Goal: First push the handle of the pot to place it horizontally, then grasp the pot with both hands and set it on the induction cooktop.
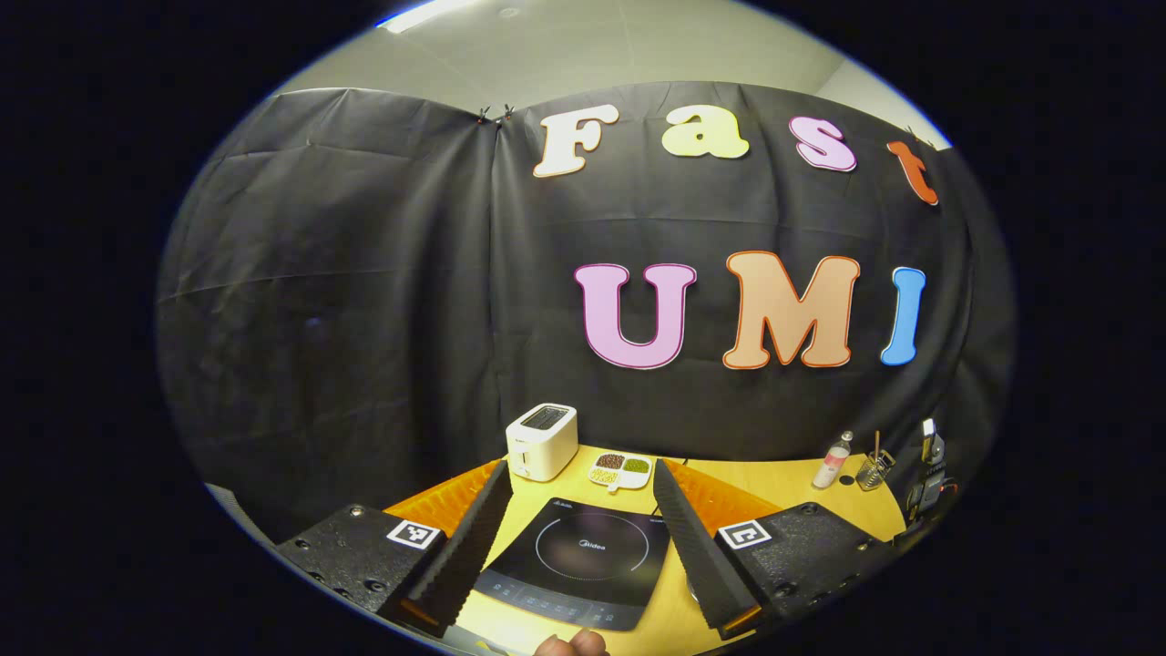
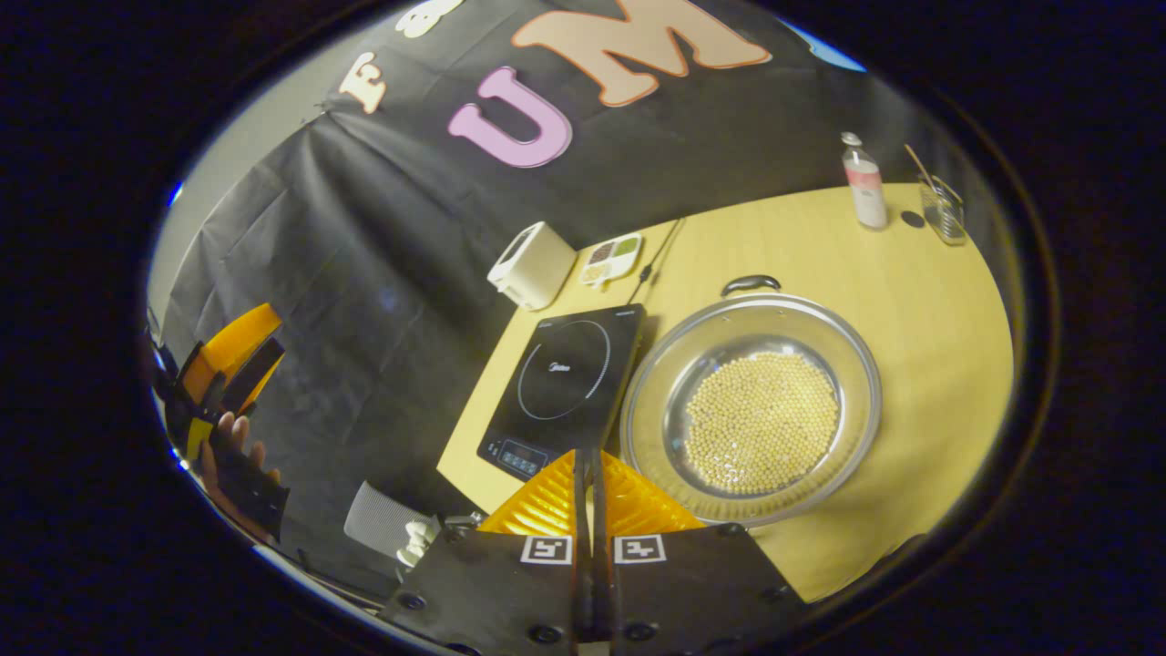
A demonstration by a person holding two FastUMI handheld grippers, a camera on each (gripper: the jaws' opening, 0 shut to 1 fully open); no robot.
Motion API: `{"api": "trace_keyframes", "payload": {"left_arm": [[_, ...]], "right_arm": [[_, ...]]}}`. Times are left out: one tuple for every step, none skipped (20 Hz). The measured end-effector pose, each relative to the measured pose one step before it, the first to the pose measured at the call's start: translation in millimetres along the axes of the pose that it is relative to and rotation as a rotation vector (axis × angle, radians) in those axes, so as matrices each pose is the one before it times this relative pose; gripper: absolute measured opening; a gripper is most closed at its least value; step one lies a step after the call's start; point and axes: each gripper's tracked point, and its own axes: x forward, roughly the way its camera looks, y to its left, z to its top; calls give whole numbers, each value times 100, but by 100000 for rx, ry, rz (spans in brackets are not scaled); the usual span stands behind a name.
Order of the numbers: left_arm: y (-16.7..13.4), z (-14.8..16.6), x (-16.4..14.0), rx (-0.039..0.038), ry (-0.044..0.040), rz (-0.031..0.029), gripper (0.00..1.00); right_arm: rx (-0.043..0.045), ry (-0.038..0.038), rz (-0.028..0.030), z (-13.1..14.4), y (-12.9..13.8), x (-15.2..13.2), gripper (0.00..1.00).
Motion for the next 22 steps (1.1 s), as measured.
{"api": "trace_keyframes", "payload": {"left_arm": [[178, 2, 645, -123, -253, -1648, 95], [-5, -145, 790, -631, -290, -1899, 95], [-66, -17, 711, -725, -197, -2195, 95], [67, -123, 566, -460, -421, -2002, 95], [84, -22, 592, -372, -785, -1990, 92], [-152, -121, 622, -500, -1020, -2122, 92], [-58, -187, 590, -675, -765, -2160, 92], [21, -354, 429, -689, 25, -1981, 92], [213, -597, 335, -624, 1267, -1268, 95], [227, -438, 235, -1424, 239, -1333, 95], [193, -86, 133, -1533, -130, -1124, 92], [294, -484, 69, -1553, 789, -1149, 92], [438, -585, -166, -1617, 911, -1278, 95], [376, -391, -23, -1399, 430, -1076, 92], [398, -320, -39, -1483, 610, -1026, 92], [457, -490, 44, -1265, 444, -815, 92], [481, -294, -11, -1230, -30, -375, 95], [306, -264, 53, -1807, -110, -558, 95], [-9, -268, -62, -2055, 351, -1088, 96], [-68, -392, -162, -1650, 326, -1369, 95], [65, -139, -199, -665, -129, -848, 96], [99, -190, -77, -299, -336, -808, 95]], "right_arm": [[473, 1312, -788, -593, 288, 291, 3], [-47, 1650, -590, -427, 290, 615, 0], [-536, 1649, -1017, -639, 387, 874, 0], [-1119, 2079, -2546, -721, -138, 895, 0], [-919, 2539, -2032, -893, -99, 574, 3], [-756, 1725, -1843, -730, -60, 632, 3], [-764, 2648, -1778, -899, 31, 731, 2], [-380, 3246, -2770, -1111, -230, 875, 2], [752, 3185, -2345, -1091, -201, 678, 2], [1830, 2214, -184, -791, 250, 813, 3], [1103, 2113, -1248, -814, -21, 867, 3], [-318, 2223, -2768, -609, -471, 721, 3], [-1048, 1011, -3521, -365, -773, 599, 3], [-872, 1035, -3237, -105, -694, 502, 3], [-467, 951, -2216, -323, -302, 129, 2], [-398, 167, -1874, -70, -242, 52, 0], [-691, 569, -1899, -295, -270, 96, 0], [-1201, 1365, -2676, -385, -489, 153, 3], [-1037, 1304, -2345, -554, -500, 156, 0], [-804, 1271, -2191, -347, -323, 75, 3], [-404, 323, -1782, -207, -336, -14, 0], [-249, -215, -994, -30, -95, -10, 3]]}}
